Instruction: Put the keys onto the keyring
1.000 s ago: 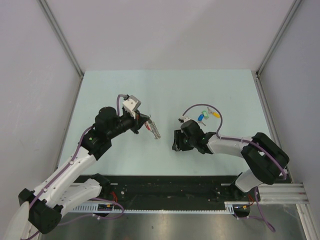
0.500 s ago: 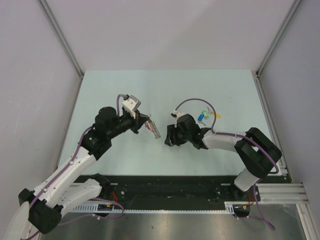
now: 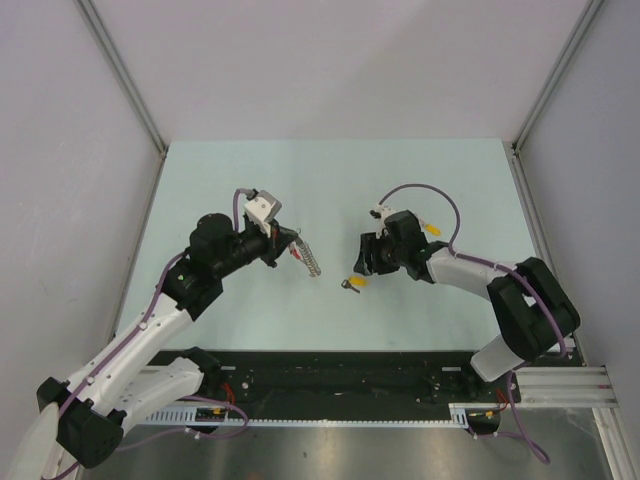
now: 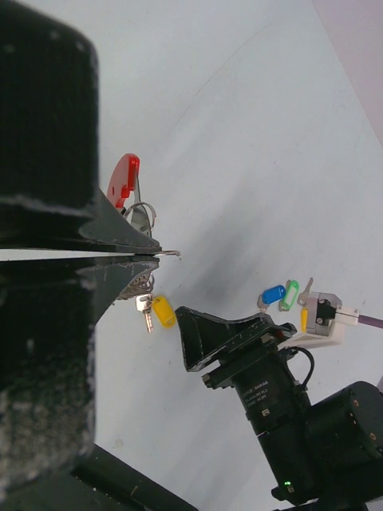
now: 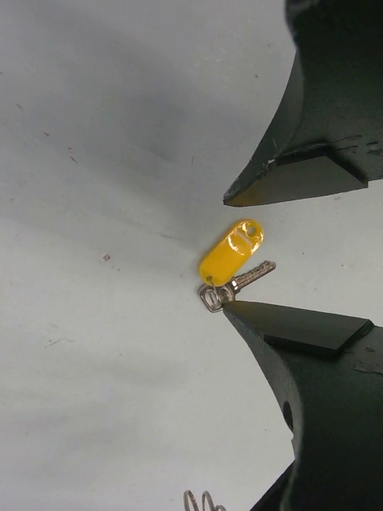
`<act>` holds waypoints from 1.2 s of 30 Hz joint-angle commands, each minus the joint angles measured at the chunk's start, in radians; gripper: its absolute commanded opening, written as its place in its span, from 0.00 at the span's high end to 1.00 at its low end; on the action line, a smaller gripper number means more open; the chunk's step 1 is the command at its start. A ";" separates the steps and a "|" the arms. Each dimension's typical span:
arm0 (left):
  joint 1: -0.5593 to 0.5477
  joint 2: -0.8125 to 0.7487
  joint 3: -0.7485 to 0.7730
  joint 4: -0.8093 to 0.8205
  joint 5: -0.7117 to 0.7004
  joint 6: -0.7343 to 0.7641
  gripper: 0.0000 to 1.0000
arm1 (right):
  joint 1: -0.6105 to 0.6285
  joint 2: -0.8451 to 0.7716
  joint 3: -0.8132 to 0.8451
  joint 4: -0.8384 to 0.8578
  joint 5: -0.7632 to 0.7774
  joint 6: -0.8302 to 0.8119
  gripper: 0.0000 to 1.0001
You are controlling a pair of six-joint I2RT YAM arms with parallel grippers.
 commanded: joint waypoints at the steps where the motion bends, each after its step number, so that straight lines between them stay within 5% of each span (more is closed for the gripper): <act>1: 0.010 -0.019 0.046 0.029 0.004 0.015 1.00 | -0.009 0.048 0.031 0.008 -0.061 -0.023 0.44; 14: 0.008 -0.019 0.048 0.029 0.010 0.015 1.00 | -0.010 0.159 0.031 0.091 -0.139 -0.047 0.44; 36: 0.010 -0.013 0.049 0.027 0.018 0.014 1.00 | 0.148 0.072 -0.032 0.008 -0.096 -0.003 0.45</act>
